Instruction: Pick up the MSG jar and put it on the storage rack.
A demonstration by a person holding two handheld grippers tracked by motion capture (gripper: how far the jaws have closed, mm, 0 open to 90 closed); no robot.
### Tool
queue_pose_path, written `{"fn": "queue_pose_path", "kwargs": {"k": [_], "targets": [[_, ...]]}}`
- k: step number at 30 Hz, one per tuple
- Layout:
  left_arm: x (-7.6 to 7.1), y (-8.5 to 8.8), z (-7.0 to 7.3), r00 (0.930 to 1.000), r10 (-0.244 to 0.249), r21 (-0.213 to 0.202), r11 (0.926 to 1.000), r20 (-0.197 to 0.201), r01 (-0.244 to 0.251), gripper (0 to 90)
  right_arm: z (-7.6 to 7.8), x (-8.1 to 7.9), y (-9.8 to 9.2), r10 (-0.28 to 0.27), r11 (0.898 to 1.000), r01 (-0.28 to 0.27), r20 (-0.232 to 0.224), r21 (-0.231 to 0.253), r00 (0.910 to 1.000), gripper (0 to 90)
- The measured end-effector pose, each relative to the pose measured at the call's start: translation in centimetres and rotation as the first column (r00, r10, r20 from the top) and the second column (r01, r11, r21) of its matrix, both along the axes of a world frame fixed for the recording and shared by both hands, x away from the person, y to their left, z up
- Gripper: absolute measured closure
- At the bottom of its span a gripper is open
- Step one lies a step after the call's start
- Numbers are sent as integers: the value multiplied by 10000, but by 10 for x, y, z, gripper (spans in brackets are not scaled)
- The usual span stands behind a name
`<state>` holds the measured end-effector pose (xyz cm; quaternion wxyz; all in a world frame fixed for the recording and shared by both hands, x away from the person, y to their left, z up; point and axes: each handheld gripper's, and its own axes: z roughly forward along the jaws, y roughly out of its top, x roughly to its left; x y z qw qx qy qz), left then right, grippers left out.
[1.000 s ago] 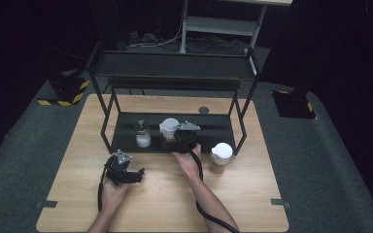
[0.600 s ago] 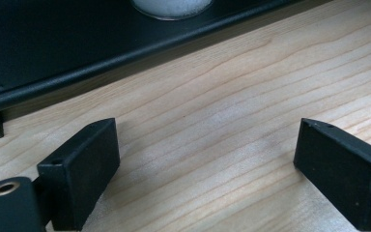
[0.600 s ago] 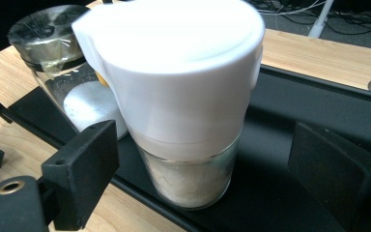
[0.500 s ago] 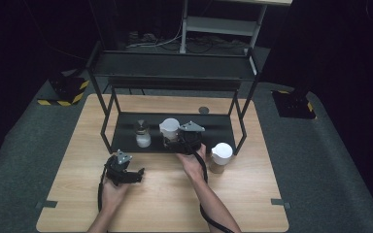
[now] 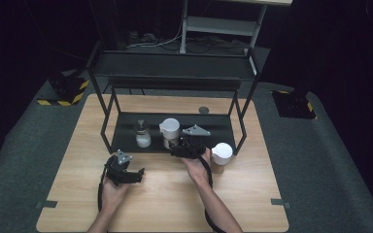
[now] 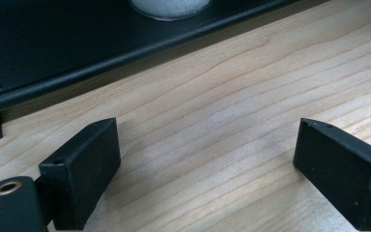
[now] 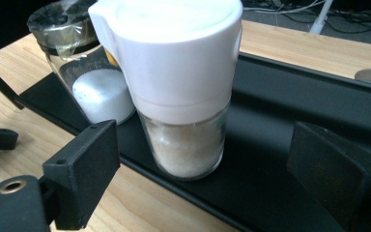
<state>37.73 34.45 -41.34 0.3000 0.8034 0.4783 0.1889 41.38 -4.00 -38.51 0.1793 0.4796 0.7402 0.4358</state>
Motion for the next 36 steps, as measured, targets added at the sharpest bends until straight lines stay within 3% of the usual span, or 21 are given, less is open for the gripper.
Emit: {"fn": "queue_pose_path", "kwargs": {"k": [11,20,32,36], "targets": [[0,0,0,10000,0,-1,10000,3,0,93,10,-12,-4,225,9997,-226,58,108,9997,124],[0,0,0,10000,19,-3,10000,2,-19,94,8,-27,-21,896,9954,-894,-31,349,9960,122],[-1,-1,0,10000,99,-14,9999,3,-99,94,5,-63,-40,1551,9862,-1593,824,459,9845,134],[-2,-1,0,9999,158,-13,9999,6,-158,94,1,-70,-46,1801,9813,-1853,910,523,9794,134]]}}
